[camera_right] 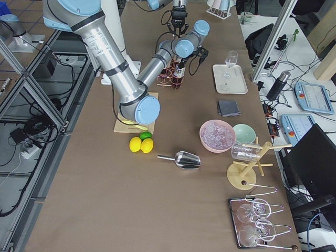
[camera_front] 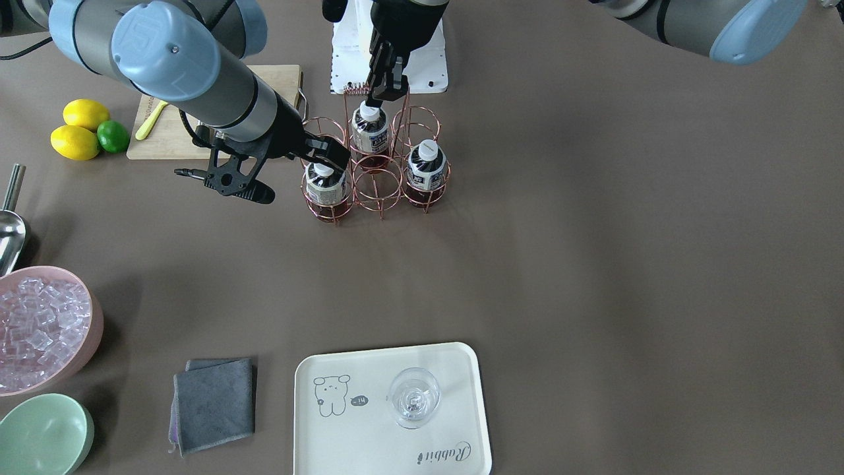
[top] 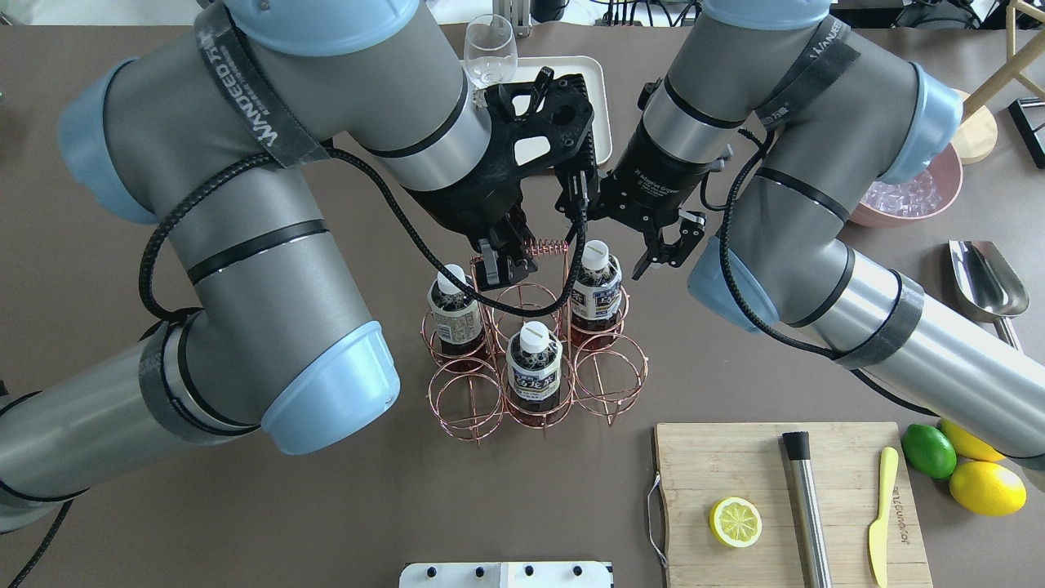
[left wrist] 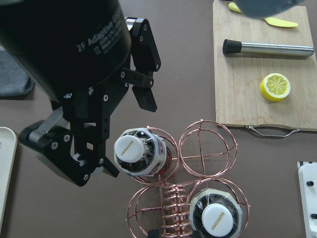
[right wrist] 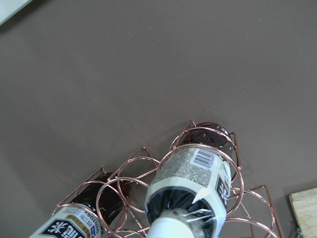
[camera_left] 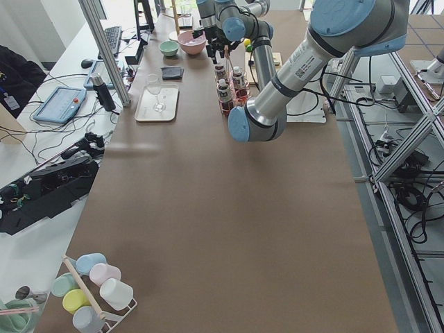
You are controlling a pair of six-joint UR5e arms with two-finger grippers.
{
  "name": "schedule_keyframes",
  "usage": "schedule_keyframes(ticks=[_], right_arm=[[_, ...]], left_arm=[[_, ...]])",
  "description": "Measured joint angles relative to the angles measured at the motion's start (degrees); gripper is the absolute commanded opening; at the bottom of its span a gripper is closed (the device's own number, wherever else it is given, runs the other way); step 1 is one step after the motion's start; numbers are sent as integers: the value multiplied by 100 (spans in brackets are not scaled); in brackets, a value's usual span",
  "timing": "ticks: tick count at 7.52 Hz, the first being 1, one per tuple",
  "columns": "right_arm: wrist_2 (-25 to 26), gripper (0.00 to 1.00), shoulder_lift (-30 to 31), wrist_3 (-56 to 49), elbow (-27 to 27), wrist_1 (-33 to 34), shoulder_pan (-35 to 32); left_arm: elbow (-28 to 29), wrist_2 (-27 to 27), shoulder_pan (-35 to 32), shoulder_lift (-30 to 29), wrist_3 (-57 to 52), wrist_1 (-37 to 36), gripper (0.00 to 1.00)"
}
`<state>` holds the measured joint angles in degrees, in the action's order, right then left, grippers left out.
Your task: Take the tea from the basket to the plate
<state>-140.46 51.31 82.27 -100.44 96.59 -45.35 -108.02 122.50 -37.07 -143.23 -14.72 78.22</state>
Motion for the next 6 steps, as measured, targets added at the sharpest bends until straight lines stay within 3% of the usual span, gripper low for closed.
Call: schedule_keyframes(ticks=[1, 4, 5, 6], right_arm=[[40, 30, -8, 11, 17, 0, 49], [84, 9, -15, 17, 20, 0, 90], [87, 8, -16, 17, 8, 1, 79], [88, 38, -16, 17, -6, 4, 59]], left_arm=[[0, -4, -1, 3, -3, 0, 0], [0, -7, -2, 5, -5, 0, 0], [0, -7, -2, 5, -5, 0, 0], [0, -7, -7, 5, -5, 0, 0]])
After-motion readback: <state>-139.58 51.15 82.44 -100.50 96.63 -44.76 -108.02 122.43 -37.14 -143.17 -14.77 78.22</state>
